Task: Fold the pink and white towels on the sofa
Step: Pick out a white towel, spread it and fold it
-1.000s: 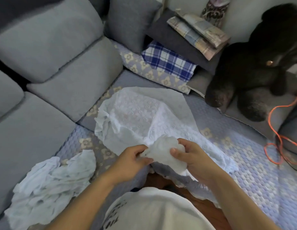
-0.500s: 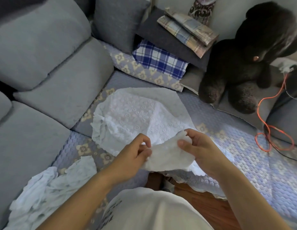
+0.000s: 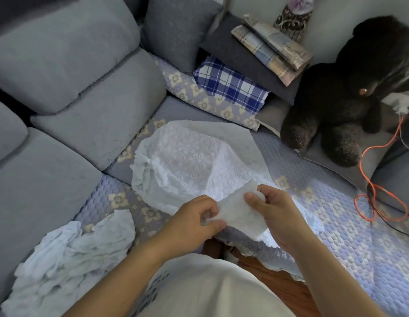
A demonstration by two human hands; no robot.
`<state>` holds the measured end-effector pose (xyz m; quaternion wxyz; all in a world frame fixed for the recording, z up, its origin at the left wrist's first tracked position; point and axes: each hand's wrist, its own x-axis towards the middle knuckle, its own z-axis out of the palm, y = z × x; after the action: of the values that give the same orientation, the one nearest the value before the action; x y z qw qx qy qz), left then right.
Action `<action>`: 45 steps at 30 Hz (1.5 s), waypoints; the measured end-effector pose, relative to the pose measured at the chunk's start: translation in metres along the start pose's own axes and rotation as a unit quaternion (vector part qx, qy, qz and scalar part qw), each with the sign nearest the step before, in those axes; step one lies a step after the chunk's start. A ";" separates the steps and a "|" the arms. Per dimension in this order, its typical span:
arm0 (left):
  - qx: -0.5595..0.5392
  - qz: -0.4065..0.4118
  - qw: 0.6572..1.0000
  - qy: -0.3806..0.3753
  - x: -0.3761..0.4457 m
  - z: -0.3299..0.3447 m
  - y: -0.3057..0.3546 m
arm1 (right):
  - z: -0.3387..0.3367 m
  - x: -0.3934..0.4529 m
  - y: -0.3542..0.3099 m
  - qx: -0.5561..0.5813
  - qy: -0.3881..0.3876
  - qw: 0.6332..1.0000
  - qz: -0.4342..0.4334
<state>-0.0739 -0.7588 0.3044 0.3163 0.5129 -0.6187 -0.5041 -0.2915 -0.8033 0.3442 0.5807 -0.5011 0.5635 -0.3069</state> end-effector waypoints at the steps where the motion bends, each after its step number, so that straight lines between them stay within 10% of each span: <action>1: 0.002 -0.002 1.000 0.002 -0.002 0.001 -0.002 | 0.001 0.000 0.000 -0.011 0.000 1.000 -0.005; 28: -0.003 0.029 0.993 0.113 -0.012 0.005 -0.006 | 0.005 -0.006 0.010 0.042 -0.018 0.999 -0.024; 45: 0.001 0.022 0.995 0.095 -0.015 0.013 -0.001 | 0.014 -0.019 0.003 -0.056 0.120 0.991 -0.026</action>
<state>-0.0817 -0.7408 0.3011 0.3843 0.5448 -0.5975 -0.4454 -0.2818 -0.7811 0.3457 0.4721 -0.5067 0.6322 -0.3473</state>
